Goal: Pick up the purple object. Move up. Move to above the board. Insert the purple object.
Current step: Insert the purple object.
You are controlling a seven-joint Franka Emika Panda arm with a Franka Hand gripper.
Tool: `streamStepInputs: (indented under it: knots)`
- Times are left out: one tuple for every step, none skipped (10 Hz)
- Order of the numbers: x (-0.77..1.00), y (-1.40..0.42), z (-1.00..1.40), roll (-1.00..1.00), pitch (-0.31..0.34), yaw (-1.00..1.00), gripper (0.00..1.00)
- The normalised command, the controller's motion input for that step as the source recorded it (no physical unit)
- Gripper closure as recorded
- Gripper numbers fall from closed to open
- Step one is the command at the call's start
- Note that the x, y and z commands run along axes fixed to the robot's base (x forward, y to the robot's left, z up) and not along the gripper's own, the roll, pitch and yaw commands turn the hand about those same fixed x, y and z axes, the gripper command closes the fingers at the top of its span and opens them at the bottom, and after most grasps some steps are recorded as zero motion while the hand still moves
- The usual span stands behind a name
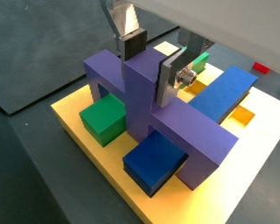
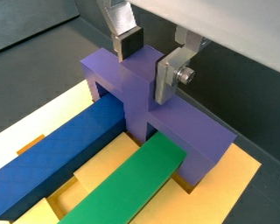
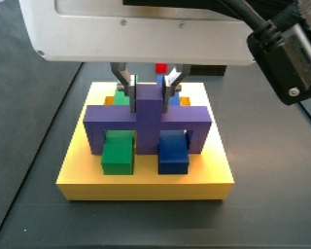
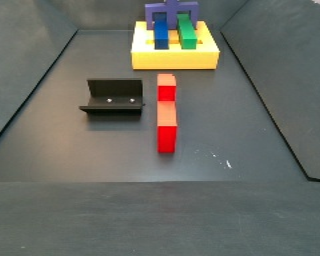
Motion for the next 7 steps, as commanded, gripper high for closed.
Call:
streamStepInputs:
  knots:
    - [0.26, 0.0, -0.26, 0.0, 0.0, -0.07, 1.0]
    - [0.13, 0.03, -0.33, 0.0, 0.0, -0.13, 1.0]
    - [0.12, 0.0, -0.4, 0.0, -0.019, -0.11, 1.0]
    - [0.0, 0.15, -0.4, 0.0, 0.0, -0.2, 1.0]
    - [-0.12, 0.15, -0.22, 0.0, 0.0, -0.16, 1.0]
    - [-0.36, 0.05, -0.1, 0.0, -0.066, 0.0, 1.0]
    - [-0.38, -0.03, -0.12, 0.02, -0.137, 0.1, 1.0]
